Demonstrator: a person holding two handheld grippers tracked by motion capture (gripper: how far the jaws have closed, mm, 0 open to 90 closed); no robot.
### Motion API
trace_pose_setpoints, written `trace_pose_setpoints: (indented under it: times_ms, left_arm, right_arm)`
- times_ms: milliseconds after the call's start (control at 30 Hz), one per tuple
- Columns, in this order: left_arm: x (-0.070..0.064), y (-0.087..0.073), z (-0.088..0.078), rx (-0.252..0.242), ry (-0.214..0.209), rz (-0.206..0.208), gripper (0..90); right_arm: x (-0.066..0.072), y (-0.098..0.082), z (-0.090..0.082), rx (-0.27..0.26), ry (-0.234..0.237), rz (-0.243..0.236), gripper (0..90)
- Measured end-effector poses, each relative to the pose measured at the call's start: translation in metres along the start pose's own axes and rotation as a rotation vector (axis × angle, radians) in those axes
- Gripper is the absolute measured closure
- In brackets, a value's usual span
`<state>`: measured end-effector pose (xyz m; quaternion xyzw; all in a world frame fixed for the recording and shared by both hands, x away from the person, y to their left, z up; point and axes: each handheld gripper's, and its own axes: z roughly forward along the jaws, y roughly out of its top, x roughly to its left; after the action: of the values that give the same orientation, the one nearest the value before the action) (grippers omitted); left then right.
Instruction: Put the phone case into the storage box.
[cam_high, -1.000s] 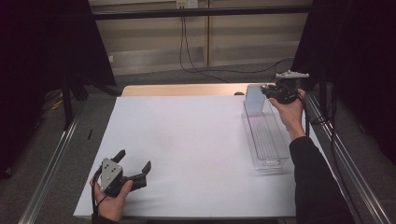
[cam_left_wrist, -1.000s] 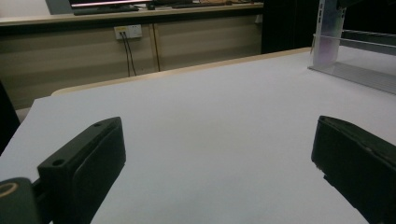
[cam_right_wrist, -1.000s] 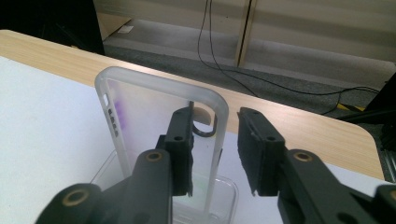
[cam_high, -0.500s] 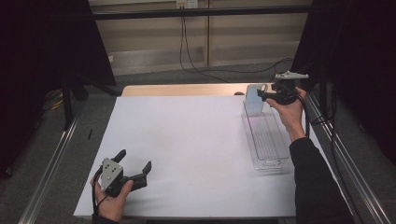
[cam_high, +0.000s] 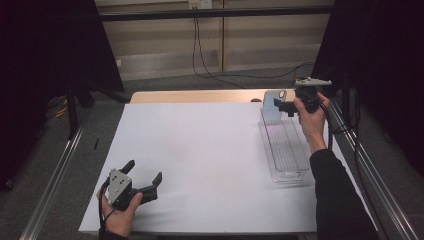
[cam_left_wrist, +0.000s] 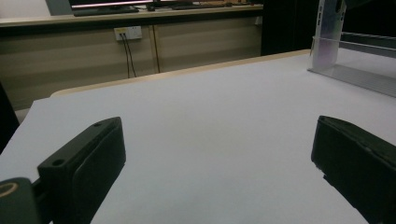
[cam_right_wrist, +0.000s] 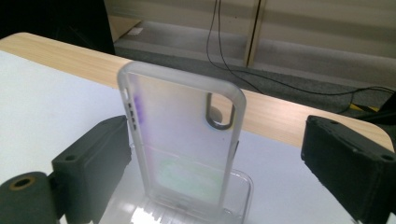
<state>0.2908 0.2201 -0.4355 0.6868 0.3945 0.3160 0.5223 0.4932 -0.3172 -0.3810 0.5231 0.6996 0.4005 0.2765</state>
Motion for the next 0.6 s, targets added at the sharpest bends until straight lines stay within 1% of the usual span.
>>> trace_pose_setpoints:
  times_ms: [67, 100, 133, 167, 200, 267, 300, 333, 367, 400, 433, 467, 533, 600]
  left_arm:
    - [-0.001, 0.0004, 0.0009, -0.003, -0.002, 0.004, 3.1]
    - [-0.0019, 0.0002, 0.0015, 0.001, 0.004, 0.012, 3.1]
    - [-0.0025, 0.0, 0.0018, 0.005, 0.004, 0.021, 3.1]
    - [-0.0032, 0.0001, 0.0018, 0.005, 0.006, 0.029, 3.1]
    - [-0.0038, 0.0004, 0.0015, 0.004, 0.009, 0.039, 3.1]
    - [-0.005, 0.0012, 0.001, 0.001, 0.012, 0.06, 3.3]
    - [-0.0052, 0.0013, 0.0011, -0.003, 0.011, 0.058, 3.3]
    - [-0.0047, 0.001, 0.0017, -0.005, 0.002, 0.033, 3.3]
    - [-0.0039, 0.0007, 0.002, -0.003, -0.001, 0.024, 3.4]
    - [-0.0033, 0.0, 0.0023, 0.0, 0.004, 0.019, 3.4]
    - [-0.0027, -0.0001, 0.0021, 0.001, 0.006, 0.02, 3.4]
    - [-0.0021, 0.0, 0.0017, -0.003, 0.007, 0.011, 3.4]
    - [-0.0019, 0.0005, 0.0015, -0.007, 0.007, 0.001, 3.4]
    - [-0.0027, 0.0007, 0.0018, -0.013, 0.003, -0.004, 3.4]
  right_arm:
    - [0.0007, 0.0002, -0.0024, -0.021, 0.017, 0.003, 7.4]
    - [0.001, 0.0004, -0.0031, -0.026, 0.036, 0.004, 7.2]
    - [0.0018, 0.0006, -0.0039, -0.021, 0.051, -0.007, 4.3]
    - [0.0031, 0.0009, -0.0042, -0.013, 0.021, -0.019, 3.6]
    - [0.0037, 0.0008, -0.0045, -0.014, 0.007, -0.027, 5.9]
    - [0.0025, 0.001, -0.0052, -0.022, 0.015, -0.02, 4.2]
    - [0.002, 0.001, -0.0059, -0.027, 0.016, -0.014, 4.2]
    - [0.0017, 0.001, -0.0063, -0.028, 0.023, -0.011, 3.9]
    - [0.0018, 0.0008, -0.0067, -0.026, 0.031, -0.008, 2.1]
    - [0.0022, 0.0007, -0.0071, -0.022, 0.029, -0.012, 0.3]
    - [0.003, 0.0, -0.0078, -0.027, 0.023, -0.018, 0.6]
    - [0.0031, -0.0005, -0.008, -0.031, 0.021, -0.02, 1.4]
    - [0.0046, -0.0039, -0.0099, -0.072, -0.013, -0.016, 1.7]
    - [0.0057, -0.0063, -0.0111, -0.084, -0.005, -0.022, 1.3]
